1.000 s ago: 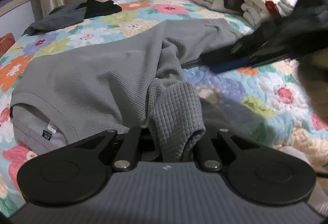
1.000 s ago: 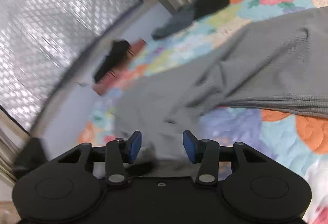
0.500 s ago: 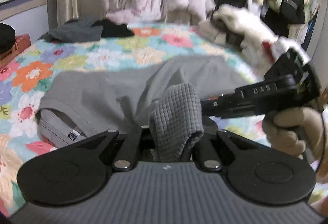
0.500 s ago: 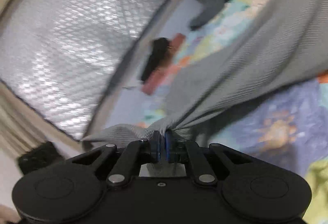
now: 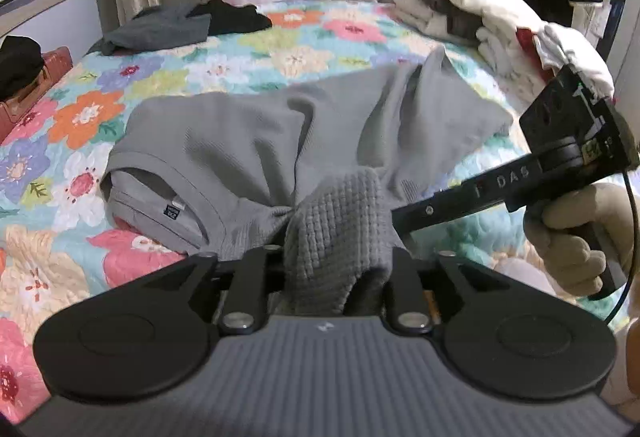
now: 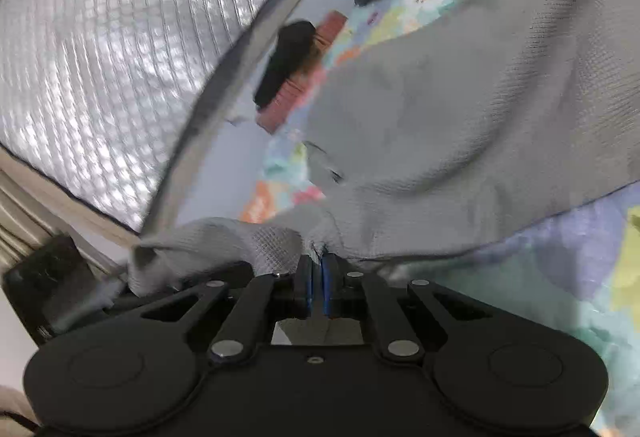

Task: Fold clothes

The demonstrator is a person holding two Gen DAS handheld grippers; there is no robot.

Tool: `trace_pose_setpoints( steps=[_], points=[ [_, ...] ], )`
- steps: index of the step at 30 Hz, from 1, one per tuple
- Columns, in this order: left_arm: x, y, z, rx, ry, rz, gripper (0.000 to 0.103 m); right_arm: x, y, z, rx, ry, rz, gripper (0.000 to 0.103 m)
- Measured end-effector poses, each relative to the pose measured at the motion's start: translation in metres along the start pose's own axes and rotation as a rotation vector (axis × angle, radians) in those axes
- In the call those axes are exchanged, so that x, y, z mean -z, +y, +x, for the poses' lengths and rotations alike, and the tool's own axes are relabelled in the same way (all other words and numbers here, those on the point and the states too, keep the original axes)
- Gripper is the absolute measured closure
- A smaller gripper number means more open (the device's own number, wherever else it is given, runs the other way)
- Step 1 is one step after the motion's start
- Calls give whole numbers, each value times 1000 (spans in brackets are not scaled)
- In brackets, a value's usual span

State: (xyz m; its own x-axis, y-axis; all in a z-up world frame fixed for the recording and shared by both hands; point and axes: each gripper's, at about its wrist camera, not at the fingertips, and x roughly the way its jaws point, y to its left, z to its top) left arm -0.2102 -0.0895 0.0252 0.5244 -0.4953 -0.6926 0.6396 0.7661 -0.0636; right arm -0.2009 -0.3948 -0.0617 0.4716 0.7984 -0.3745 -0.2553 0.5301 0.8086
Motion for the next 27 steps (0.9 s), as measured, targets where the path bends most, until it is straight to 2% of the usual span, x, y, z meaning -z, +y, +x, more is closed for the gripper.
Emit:
trace_pose_setpoints(
  steps=[1,2,5,8,9,11,13,15,18,20,24,27],
  points=[
    [-2,0,1,4,3,12,57,1,6,0,28,13,-35,95],
    [-6,0,1,5,5,30,54,3,13,-1,46,24,-74,93],
    [-17,12,-1,-24,-21,8,54,5,32,-14,79,60,-190,90],
    [-30,28,-4,-1,-66,-82,53,1,32,-41,184,12,-237,87],
    [-36,27,0,3,-70,-82,53,-2,26,-54,239,-30,-228,85],
    [-50,14,19,62,-81,-23,53,-9,10,-78,346,-114,-185,71],
    [-61,-2,45,139,-67,3,53,-17,-16,-103,486,-190,-97,68],
    [-65,-21,75,177,-42,56,53,-22,-39,-129,570,-268,-14,68],
    [-65,-54,117,159,42,214,53,-22,-62,-155,607,-327,104,67],
    [-66,-76,138,168,98,297,53,-20,-64,-156,650,-334,146,62],
    [-73,-110,164,229,111,354,53,-14,-72,-150,697,-313,166,58],
    [-69,-130,187,186,121,404,50,-13,-78,-150,695,-316,178,58]
  ],
)
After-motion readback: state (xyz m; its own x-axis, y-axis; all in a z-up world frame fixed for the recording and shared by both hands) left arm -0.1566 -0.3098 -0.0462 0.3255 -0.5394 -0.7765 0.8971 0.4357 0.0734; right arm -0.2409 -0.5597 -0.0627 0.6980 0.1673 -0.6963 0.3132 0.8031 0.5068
